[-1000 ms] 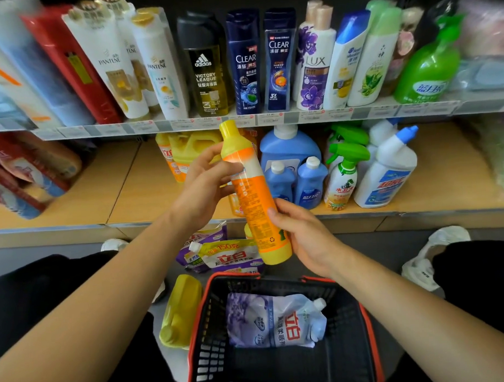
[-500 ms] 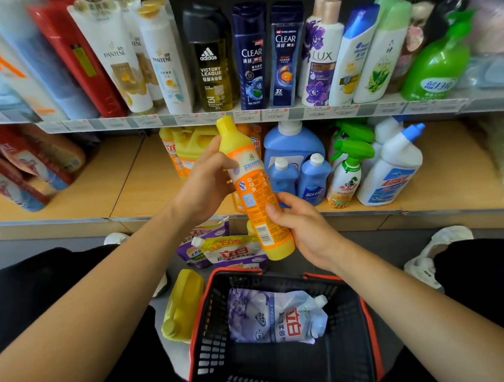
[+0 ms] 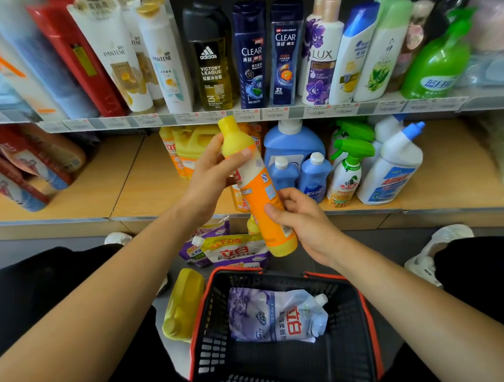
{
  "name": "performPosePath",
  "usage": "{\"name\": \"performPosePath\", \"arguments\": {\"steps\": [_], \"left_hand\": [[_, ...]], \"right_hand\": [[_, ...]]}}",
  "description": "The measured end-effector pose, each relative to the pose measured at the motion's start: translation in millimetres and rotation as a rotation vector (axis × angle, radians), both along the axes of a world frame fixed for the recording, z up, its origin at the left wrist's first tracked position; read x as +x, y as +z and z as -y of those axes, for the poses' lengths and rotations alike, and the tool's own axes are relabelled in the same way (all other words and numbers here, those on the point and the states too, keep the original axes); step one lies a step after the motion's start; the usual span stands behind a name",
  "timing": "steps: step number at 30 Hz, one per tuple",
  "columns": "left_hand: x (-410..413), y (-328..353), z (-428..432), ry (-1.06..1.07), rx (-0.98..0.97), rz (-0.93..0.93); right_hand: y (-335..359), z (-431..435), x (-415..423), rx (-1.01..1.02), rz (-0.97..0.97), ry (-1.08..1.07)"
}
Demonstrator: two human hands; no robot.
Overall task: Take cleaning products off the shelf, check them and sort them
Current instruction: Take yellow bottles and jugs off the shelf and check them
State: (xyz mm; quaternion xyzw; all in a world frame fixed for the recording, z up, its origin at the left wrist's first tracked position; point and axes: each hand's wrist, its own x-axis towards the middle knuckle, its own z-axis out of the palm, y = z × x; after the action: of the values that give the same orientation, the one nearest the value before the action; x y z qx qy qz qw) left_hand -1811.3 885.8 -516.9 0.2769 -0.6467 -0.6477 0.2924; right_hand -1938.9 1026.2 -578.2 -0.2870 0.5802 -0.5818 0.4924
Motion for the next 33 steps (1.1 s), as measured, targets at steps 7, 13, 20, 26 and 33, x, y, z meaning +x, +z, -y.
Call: {"name": "performPosePath", "arguments": {"steps": [7,13,20,26,33], "left_hand": [[4.0,6.7,4.4,-0.078,0.150,-0.108],[5.3,7.1,-1.6,-0.051,-0.010,-0.102],[4.3,3.3,-16.2,-0.076,-0.284,-0.030],[4.9,14.5,-27.0,-0.148,-0.400,-0.030],[13.7,20.9,-26.7,-0.220,-0.730,0.040]], "right_hand": [[-2.0,-2.3,-1.2,-0.009,0.110,0.098],[3.9,-2.3,-4.4,-0.016,-0.016,0.100],[2.1,-0.3,-5.9,-0.135,-0.447,-0.010],[-4.1,-4.9,-7.7,-0.191,-0.494,-0.047],[-11.3,-10.0,-11.2,-0.183,-0.489,-0.060]]}}
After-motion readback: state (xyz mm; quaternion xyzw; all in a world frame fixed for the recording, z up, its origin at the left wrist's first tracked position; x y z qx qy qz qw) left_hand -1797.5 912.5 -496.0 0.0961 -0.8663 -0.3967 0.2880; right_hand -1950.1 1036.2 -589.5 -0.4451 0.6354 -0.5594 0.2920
